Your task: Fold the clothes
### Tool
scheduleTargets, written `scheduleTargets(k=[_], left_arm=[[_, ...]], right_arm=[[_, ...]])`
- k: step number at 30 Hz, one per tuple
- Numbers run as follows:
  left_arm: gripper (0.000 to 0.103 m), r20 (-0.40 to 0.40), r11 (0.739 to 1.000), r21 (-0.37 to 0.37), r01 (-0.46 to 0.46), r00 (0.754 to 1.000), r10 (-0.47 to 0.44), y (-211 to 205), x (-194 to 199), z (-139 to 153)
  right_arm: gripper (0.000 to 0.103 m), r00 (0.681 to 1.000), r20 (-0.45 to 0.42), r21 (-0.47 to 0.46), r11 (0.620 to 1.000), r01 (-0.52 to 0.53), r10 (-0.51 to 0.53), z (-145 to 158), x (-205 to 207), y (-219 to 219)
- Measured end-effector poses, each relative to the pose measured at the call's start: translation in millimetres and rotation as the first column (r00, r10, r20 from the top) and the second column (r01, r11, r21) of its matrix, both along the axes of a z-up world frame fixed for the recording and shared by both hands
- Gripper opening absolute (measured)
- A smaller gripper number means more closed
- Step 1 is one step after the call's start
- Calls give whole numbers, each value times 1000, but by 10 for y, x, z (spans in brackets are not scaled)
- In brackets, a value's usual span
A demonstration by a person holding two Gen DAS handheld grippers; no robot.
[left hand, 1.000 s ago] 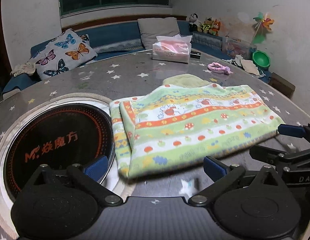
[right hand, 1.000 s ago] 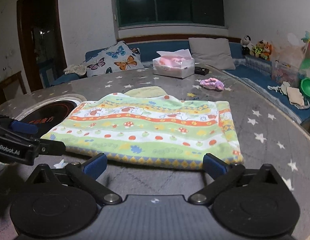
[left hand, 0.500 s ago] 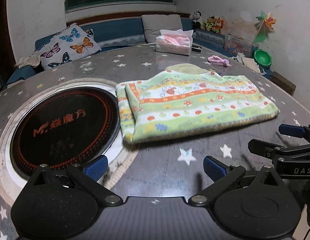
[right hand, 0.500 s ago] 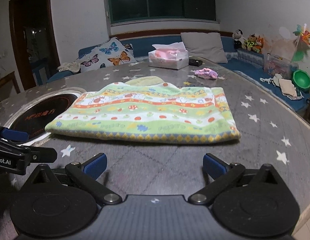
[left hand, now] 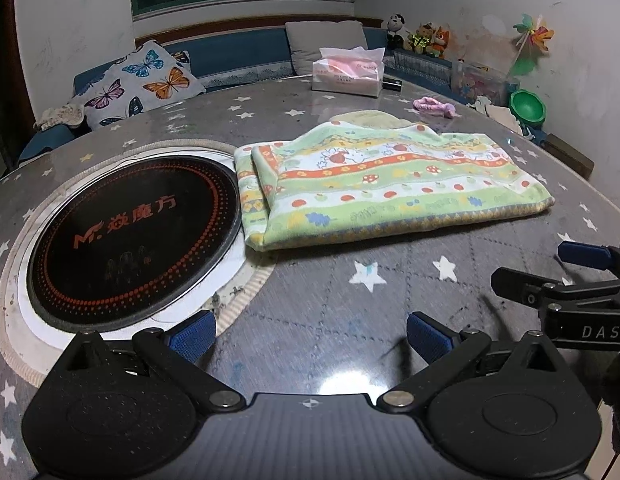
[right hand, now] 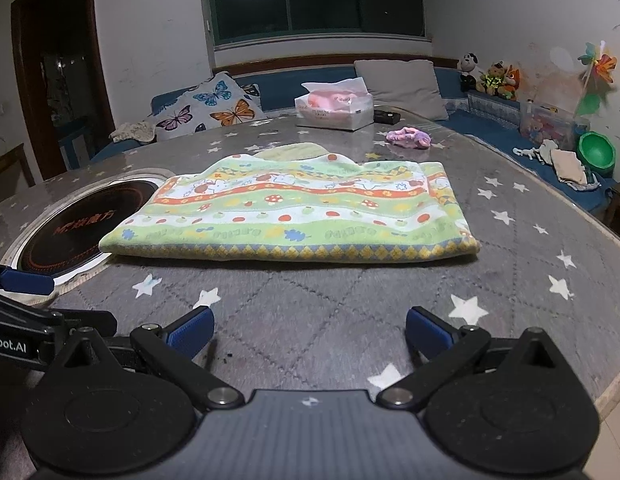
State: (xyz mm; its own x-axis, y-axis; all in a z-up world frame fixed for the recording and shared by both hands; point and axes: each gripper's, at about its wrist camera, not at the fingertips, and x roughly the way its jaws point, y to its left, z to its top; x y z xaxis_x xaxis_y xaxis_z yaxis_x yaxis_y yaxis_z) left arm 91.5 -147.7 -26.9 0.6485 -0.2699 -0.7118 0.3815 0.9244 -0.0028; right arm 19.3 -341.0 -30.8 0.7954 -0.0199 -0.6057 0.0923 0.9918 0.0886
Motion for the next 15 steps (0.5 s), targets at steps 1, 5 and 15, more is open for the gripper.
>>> scheduleTargets(k=[1, 5, 15], left_arm=[[103, 1, 1000, 2, 1, 1000, -1, -2, -11, 0], [103, 4, 1000, 2, 3, 1000, -3, 1, -48, 6], [103, 13, 1000, -5, 5, 1000, -5, 28, -147, 37]], right_arm=[[103, 1000, -1, 0, 1000, 1, -1, 1, -10, 3], [103, 1000, -3, 0, 1000, 2, -2, 8, -38, 16], [103, 1000, 7, 0, 1000, -11, 11, 41, -98, 83]])
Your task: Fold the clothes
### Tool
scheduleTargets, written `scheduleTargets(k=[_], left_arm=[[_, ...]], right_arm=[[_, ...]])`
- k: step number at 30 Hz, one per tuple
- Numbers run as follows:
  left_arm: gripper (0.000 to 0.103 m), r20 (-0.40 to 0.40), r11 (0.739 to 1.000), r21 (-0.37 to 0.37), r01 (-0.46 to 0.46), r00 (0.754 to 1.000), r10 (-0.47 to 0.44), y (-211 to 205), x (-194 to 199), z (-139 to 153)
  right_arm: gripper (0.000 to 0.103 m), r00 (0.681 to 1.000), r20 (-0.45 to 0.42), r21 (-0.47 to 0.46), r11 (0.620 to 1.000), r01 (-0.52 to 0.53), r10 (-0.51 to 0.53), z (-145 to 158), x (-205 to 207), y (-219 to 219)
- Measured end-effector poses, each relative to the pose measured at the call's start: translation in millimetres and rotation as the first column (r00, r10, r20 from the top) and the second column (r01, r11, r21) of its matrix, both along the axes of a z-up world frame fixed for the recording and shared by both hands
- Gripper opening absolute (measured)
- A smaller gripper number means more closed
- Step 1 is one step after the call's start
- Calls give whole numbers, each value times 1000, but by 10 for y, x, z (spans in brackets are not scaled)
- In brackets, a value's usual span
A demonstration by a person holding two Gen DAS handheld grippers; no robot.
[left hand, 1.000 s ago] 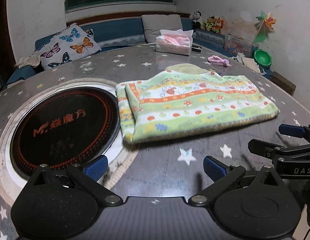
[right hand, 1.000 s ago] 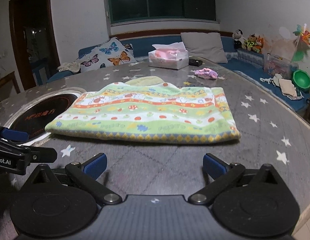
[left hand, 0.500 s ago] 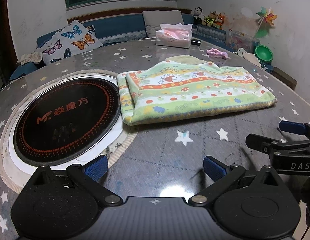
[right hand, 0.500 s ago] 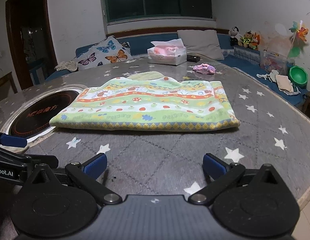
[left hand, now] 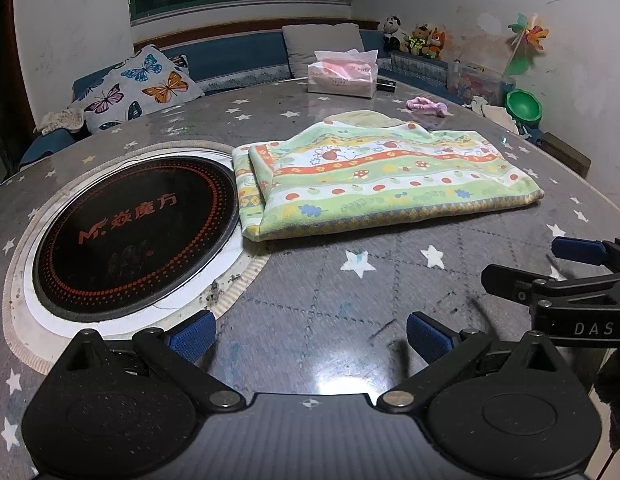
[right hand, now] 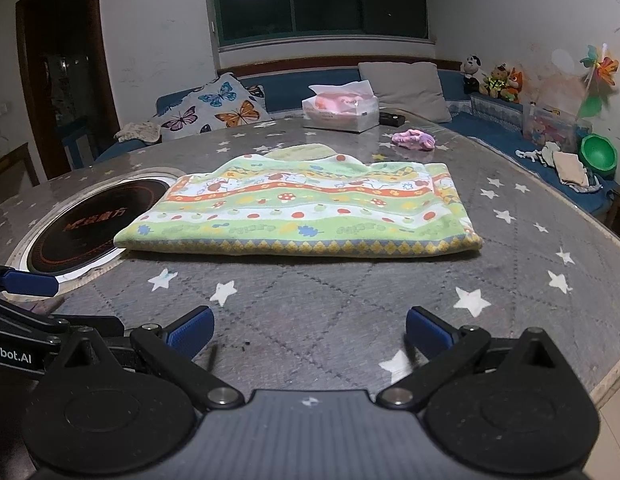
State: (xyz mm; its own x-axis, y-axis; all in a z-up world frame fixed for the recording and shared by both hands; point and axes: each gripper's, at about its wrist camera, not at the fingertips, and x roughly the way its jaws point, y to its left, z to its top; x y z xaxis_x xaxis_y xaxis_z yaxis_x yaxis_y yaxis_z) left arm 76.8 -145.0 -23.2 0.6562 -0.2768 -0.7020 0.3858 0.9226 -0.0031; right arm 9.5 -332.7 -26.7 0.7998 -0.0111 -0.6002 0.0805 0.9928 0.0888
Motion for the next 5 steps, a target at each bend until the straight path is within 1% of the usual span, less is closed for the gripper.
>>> scheduleTargets(k=[5], left_arm=[[103, 5, 1000, -3, -8, 1000, 8, 12, -30, 20]], right_arm=[[103, 1000, 5, 3, 1000, 1, -1, 16, -38, 6]])
